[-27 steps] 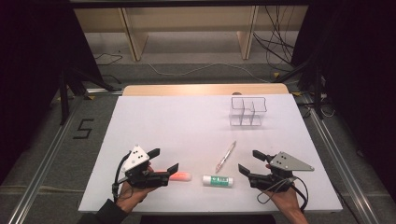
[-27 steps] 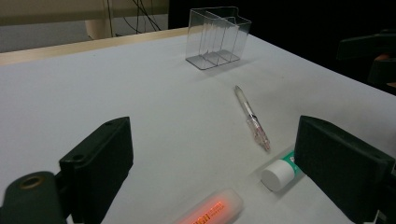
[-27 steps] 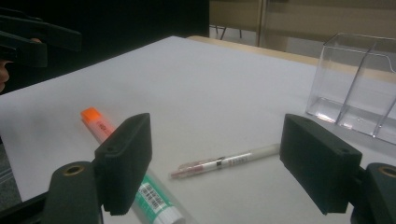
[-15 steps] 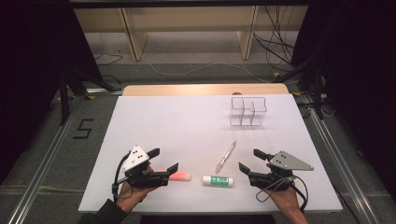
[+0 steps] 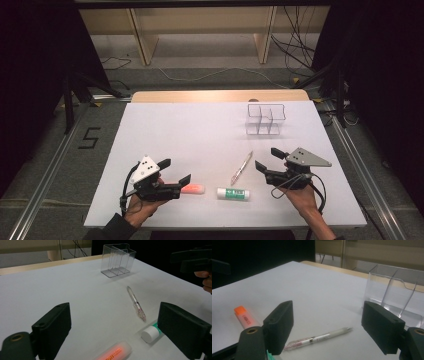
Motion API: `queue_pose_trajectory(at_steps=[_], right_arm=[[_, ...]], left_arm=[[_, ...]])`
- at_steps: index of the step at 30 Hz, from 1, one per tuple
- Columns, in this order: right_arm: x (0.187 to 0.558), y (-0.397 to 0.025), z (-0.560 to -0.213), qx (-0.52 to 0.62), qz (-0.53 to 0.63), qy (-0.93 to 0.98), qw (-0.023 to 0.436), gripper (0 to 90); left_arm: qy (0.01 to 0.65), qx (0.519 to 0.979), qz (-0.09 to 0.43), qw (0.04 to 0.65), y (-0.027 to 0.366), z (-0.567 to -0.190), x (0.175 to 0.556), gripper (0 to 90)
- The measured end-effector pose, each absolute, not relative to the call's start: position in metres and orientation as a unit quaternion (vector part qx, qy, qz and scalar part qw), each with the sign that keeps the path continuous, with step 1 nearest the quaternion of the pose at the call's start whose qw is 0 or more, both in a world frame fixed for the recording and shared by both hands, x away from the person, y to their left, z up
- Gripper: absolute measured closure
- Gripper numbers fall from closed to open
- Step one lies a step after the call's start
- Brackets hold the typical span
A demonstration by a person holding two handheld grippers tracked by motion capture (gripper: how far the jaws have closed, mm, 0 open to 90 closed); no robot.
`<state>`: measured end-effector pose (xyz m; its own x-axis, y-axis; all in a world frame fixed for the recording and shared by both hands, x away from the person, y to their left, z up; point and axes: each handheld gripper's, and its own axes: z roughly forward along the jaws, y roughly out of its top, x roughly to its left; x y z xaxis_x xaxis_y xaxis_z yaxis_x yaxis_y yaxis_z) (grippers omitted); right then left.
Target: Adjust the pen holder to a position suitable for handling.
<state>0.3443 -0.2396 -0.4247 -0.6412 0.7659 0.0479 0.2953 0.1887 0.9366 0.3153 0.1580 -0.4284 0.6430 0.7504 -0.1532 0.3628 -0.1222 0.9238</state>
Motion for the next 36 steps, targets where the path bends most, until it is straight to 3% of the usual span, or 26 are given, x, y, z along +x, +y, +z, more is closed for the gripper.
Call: queue_pose_trajectory(at_steps=[17, 30, 36], right_arm=[[0.386, -0.27, -0.414, 0.411, 0.491, 0.72, 0.267, 32.7], [0.421, -0.289, -0.422, 0.457, 0.471, 0.708, 0.261, 34.7], [0.435, -0.302, -0.418, 0.477, 0.455, 0.704, 0.263, 49.7]], left_arm=[[0.383, 0.731, 0.186, 0.534, 0.161, -0.429, 0.317, 11.2], [0.388, 0.727, 0.185, 0.535, 0.162, -0.429, 0.319, 11.2], [0.392, 0.724, 0.183, 0.537, 0.163, -0.429, 0.318, 11.2]])
